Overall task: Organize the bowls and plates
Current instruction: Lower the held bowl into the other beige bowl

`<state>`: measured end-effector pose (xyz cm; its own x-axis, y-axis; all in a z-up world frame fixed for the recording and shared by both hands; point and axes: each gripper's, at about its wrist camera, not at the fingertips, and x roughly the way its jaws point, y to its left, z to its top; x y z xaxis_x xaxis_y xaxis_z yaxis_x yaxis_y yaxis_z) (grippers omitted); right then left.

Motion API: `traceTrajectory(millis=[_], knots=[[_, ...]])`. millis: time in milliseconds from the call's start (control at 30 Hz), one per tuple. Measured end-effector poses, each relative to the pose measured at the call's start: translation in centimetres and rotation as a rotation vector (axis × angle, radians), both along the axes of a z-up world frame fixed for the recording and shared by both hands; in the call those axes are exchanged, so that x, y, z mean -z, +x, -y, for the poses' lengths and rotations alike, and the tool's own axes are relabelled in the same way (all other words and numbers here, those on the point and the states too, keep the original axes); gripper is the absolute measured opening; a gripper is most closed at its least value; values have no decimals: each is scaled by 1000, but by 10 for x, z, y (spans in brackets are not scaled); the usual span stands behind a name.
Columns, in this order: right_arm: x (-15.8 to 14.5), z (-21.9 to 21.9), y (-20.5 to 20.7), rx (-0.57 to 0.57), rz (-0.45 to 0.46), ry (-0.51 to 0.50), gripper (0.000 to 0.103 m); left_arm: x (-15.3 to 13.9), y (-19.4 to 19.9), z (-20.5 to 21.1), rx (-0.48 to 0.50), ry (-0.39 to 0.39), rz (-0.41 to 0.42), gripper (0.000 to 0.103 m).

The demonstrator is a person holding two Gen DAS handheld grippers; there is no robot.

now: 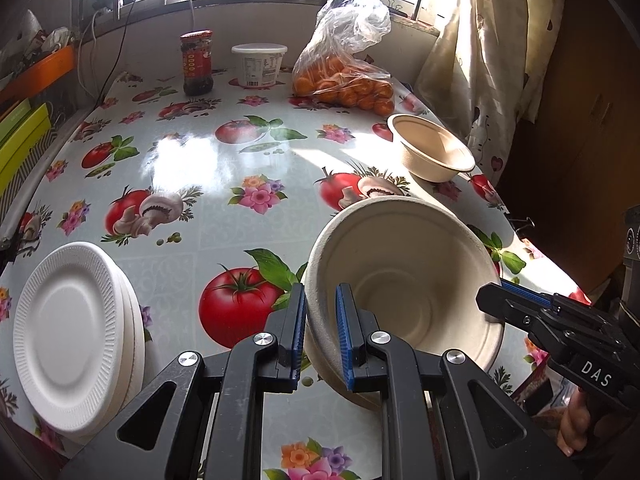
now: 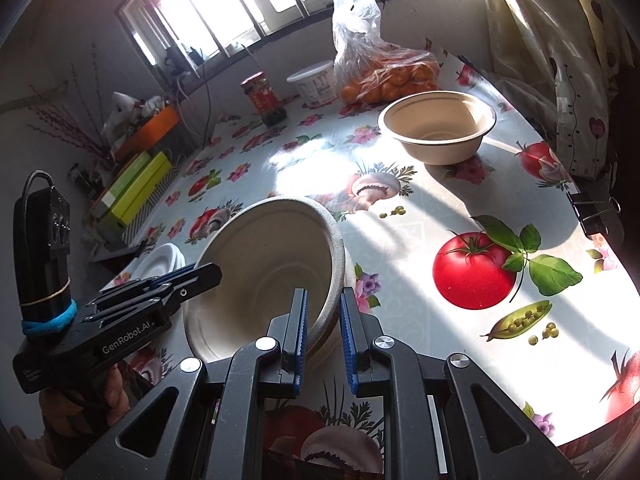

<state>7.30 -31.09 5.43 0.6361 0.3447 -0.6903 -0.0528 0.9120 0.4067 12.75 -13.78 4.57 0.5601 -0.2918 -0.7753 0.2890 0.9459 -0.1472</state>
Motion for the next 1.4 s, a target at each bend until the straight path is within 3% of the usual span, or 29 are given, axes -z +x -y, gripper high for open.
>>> traceTrajectory(millis=[1233,1400], knots=[[7,1,2,8,-12,8,16,4,2,2,-1,18,-7,17],[8,-1,2,4,-12,9,23,4,2,2,3,11,-9,17]])
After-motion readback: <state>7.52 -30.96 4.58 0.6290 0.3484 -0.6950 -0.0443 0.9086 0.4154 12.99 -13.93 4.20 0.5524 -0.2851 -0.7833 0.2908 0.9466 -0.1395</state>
